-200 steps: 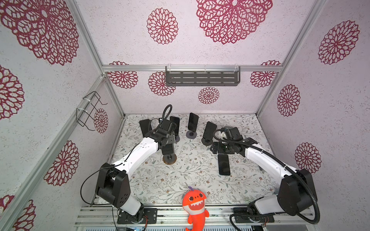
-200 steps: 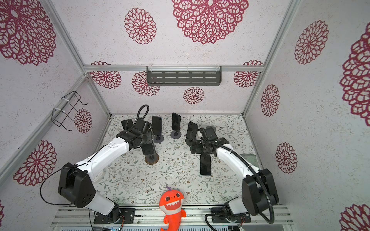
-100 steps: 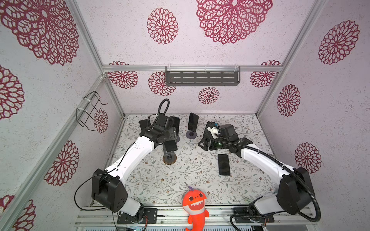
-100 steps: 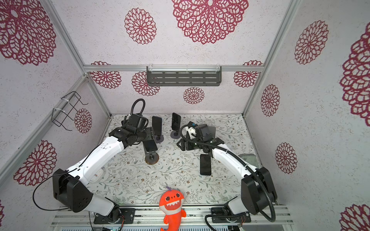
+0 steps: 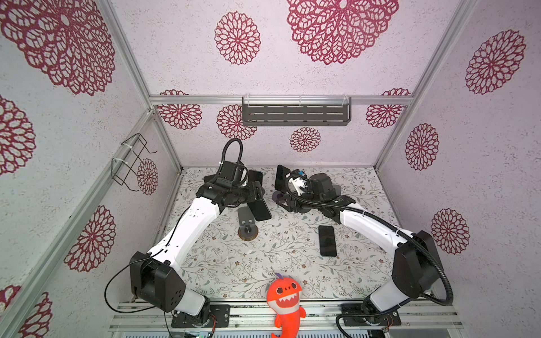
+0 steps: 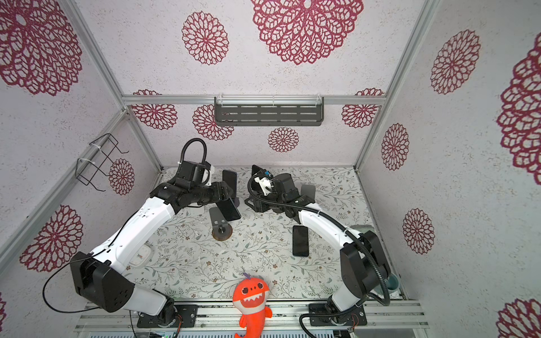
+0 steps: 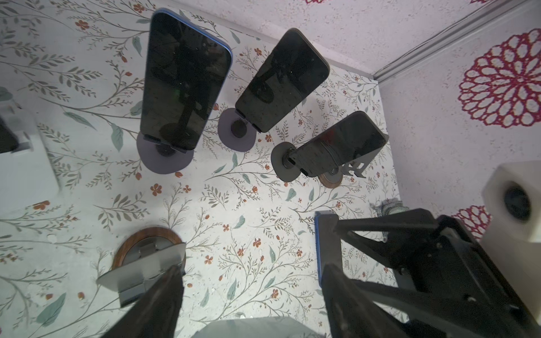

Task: Remove the phone from the phone stand
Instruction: Place the phone at the center of the table.

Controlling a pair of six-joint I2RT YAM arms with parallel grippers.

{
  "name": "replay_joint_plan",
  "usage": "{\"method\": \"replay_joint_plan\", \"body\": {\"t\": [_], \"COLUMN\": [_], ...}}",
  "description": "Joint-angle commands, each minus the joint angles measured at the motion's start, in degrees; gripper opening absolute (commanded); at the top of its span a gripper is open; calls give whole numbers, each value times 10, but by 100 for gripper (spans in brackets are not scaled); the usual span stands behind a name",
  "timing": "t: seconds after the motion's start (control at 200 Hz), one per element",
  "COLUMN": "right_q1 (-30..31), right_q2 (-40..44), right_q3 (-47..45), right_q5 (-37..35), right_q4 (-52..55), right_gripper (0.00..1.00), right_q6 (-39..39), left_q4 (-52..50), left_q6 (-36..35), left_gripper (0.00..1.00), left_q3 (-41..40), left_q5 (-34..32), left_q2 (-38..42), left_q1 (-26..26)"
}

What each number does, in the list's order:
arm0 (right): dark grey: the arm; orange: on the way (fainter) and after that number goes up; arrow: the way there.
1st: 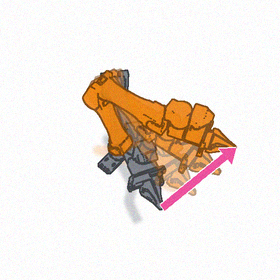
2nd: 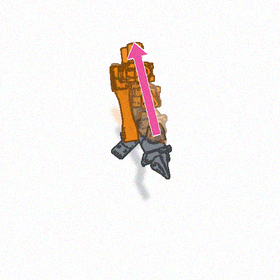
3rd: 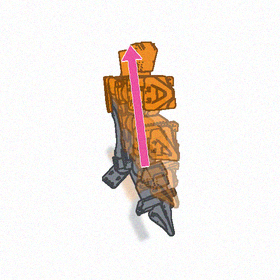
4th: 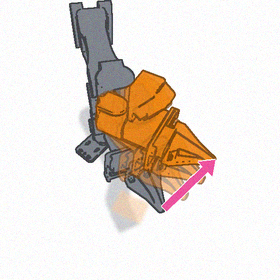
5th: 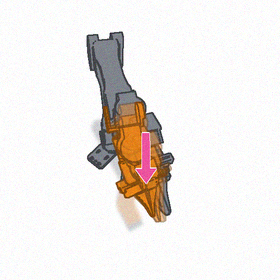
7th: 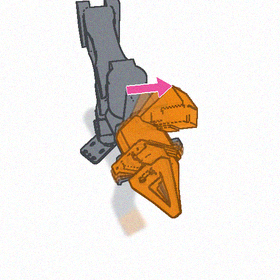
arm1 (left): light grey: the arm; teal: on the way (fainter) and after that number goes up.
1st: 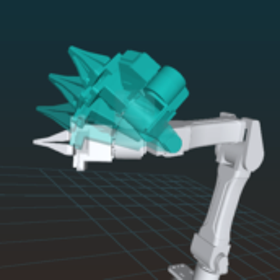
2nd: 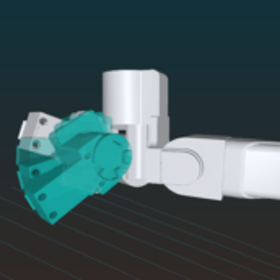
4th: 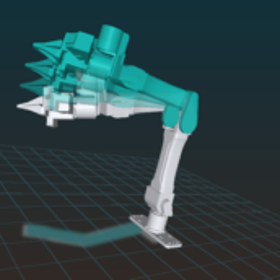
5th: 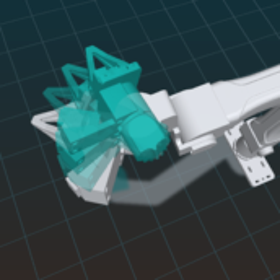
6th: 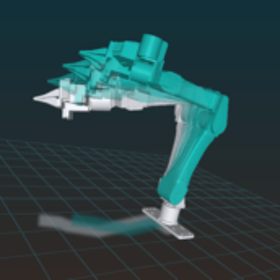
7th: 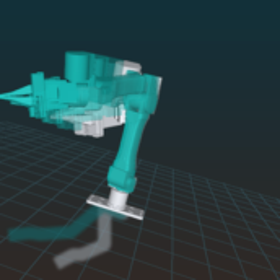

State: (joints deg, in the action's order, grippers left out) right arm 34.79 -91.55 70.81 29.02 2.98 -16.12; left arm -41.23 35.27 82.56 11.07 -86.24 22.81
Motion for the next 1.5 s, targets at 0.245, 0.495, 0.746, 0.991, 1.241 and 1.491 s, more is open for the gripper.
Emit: {"method": "replay_joint_plan", "body": {"t": [0.245, 0.495, 0.746, 0.991, 1.241, 1.491], "right_q1": [37, 43, 53, 54, 54, 54], "right_q2": [-6, -1, -17, -23, -26, -18], "right_q3": [36, 38, 49, 50, 51, 46], "right_q5": [9, 8, 10, 15, 12, -6], "right_q4": [-49, -47, -55, -61, -55, -46], "right_gripper": [61, 52, 38, 21, 14, 7], "right_q6": [11, 7, 1, -9, -15, -26], "left_q4": [29, 54, 59, 70, 86, 111], "left_q6": [12, 24, 28, 34, 44, 52], "left_gripper": [70, 69, 69, 69, 75, 98], "left_q3": [16, 12, 12, 8, -3, -23], "left_q5": [21, 30, 31, 33, 30, 14], "left_q2": [-11, -14, -17, -19, -18, -3], "left_q1": [-4, -6, -5, -5, -5, -5]}}
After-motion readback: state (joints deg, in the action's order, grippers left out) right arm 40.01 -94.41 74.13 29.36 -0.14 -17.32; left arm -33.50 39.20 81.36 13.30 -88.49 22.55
